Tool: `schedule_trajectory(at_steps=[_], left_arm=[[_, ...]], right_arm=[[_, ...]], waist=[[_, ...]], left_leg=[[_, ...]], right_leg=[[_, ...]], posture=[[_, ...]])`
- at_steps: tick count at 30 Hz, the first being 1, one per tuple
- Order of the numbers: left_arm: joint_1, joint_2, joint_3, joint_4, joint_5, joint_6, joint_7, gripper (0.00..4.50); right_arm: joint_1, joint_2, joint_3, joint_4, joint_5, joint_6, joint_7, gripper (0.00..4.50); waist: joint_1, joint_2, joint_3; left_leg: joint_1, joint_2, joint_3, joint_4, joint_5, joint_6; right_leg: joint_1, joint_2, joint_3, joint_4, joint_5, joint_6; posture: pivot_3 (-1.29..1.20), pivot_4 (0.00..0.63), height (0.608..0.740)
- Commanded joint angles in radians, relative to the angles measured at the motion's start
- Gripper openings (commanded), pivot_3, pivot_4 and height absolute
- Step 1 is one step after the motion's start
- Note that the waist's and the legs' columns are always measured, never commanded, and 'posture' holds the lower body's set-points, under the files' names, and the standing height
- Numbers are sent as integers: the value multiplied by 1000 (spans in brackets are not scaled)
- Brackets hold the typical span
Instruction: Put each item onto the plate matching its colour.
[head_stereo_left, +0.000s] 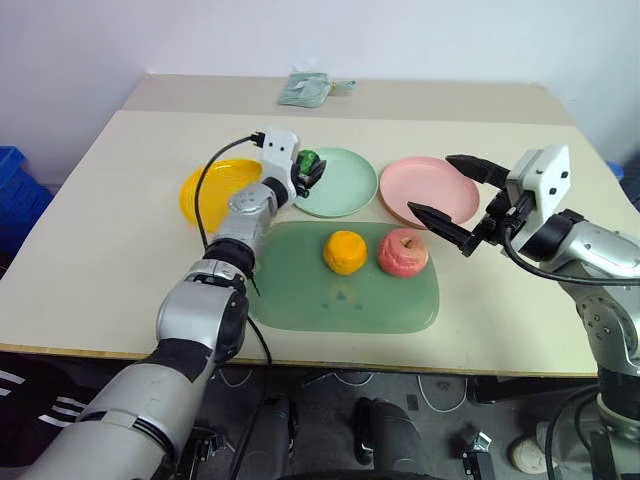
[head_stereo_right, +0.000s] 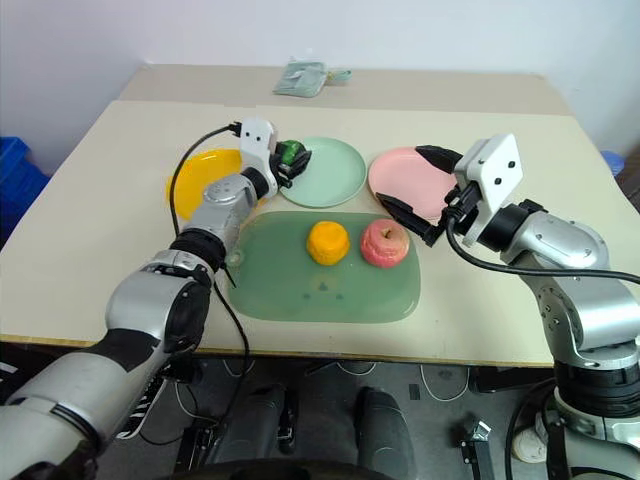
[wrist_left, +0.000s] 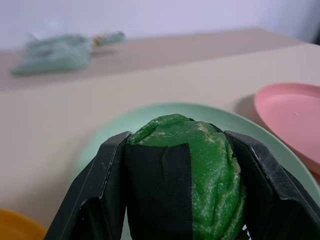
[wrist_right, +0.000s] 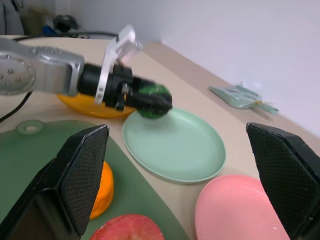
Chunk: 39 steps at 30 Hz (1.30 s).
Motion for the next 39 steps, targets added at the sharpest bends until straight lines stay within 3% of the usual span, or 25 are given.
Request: schedule_trajectory(at_steps=[1, 3, 7, 13, 19, 21, 24, 29, 39], left_arm=[[-47, -6, 36, 4, -7, -4, -18, 2819], [-49, -16, 58, 10, -24, 14, -73, 3063], [-62, -6, 55, 10, 8, 2, -42, 4443], [-73, 30, 70, -43, -6, -35, -183, 4443], [-23, 97, 122, -219, -136, 39, -473, 4443], [24, 105, 128, -327, -229, 189, -647, 4443], [182, 142, 12, -593, -302, 389, -924, 4443], [263, 164, -44, -703, -291, 448, -954, 4443], [343, 116, -201, -580, -60, 110, -860, 4443]], right_arm=[[17, 3, -27, -31, -7, -24, -5, 4500], [21, 6, -29, -34, -8, -23, -8, 4500], [20, 9, -27, -31, -10, -24, -10, 4500], [12, 18, -25, -26, -9, -26, -7, 4500], [10, 24, -18, -21, -4, -26, 2, 4500], [9, 25, -14, -12, -3, -28, 14, 4500], [13, 11, -10, -11, 16, -21, 56, 4500], [39, -18, -22, -20, 61, 12, 124, 4500], [71, -17, -28, -39, 42, -2, 107, 4500]], waist=[[-1, -1, 0], [-2, -1, 0], [-2, -1, 0], [-2, -1, 0], [-2, -1, 0], [-3, 0, 0], [-11, 1, 0], [-2, 0, 0], [-1, 0, 0]], left_leg=[[0, 0, 0, 0, 0, 0], [0, 0, 0, 0, 0, 0], [1, 0, 0, 0, 0, 0], [0, 0, 0, 0, 0, 0], [0, 0, 0, 0, 0, 0], [0, 1, 0, 0, 0, 0], [1, 1, 0, 0, 0, 0], [1, 1, -1, 1, 1, -1], [1, 1, -1, 1, 1, -1]], right_leg=[[0, 0, 0, 0, 0, 0], [0, 0, 0, 1, 0, 0], [0, 0, 0, 1, 0, 0], [0, 0, 0, 1, 0, 0], [0, 0, 0, 1, 0, -1], [0, 0, 0, 1, 0, -1], [0, 0, 0, 1, 0, -1], [0, 1, 0, 2, 0, -1], [1, 0, 0, 2, -2, -5]], posture=[[0, 150, 740], [0, 150, 740], [0, 150, 740], [0, 150, 740], [0, 150, 740], [0, 150, 740], [0, 150, 740], [0, 150, 740], [0, 150, 740]])
